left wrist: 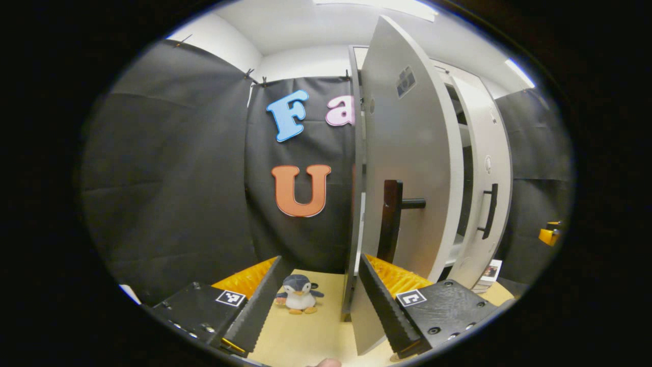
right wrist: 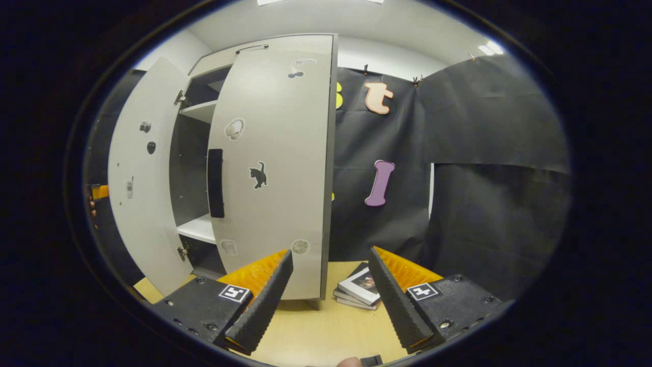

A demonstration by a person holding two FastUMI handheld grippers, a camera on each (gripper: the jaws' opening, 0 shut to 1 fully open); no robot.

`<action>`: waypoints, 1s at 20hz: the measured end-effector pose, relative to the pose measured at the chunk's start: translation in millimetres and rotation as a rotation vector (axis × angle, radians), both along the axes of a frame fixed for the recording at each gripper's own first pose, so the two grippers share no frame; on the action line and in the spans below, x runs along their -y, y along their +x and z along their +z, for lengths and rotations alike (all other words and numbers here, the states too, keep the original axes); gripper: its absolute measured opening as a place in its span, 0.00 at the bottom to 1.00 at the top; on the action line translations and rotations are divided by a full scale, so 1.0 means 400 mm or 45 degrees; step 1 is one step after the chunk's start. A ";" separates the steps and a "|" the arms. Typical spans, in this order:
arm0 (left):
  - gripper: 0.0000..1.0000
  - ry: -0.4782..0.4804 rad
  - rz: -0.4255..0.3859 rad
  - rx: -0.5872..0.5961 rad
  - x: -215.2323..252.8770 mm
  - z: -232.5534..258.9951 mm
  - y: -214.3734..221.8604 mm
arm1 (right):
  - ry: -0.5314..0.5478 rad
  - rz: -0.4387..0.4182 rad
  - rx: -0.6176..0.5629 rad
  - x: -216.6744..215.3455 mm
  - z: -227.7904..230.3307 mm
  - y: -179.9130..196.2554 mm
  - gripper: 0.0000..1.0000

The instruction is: Grasp the bottle in the cabinet with the left hand and place it on the coaster, then close the right door with the right hand and the left door with the left hand.

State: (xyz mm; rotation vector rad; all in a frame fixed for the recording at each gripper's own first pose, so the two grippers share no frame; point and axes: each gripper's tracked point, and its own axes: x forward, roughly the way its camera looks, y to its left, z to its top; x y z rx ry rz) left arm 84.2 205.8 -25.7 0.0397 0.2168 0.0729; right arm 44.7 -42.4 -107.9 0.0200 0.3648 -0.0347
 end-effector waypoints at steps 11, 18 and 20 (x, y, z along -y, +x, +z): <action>0.99 -0.055 -0.107 -0.001 0.123 -0.017 0.010 | 0.010 -0.045 -0.004 0.077 -0.005 -0.033 0.98; 0.87 -0.103 -0.144 0.025 0.203 -0.037 0.049 | -0.007 -0.078 0.009 0.127 0.002 -0.048 0.98; 1.00 -0.134 -0.163 0.019 0.227 -0.039 0.050 | -0.014 -0.093 0.012 0.144 0.005 -0.060 0.98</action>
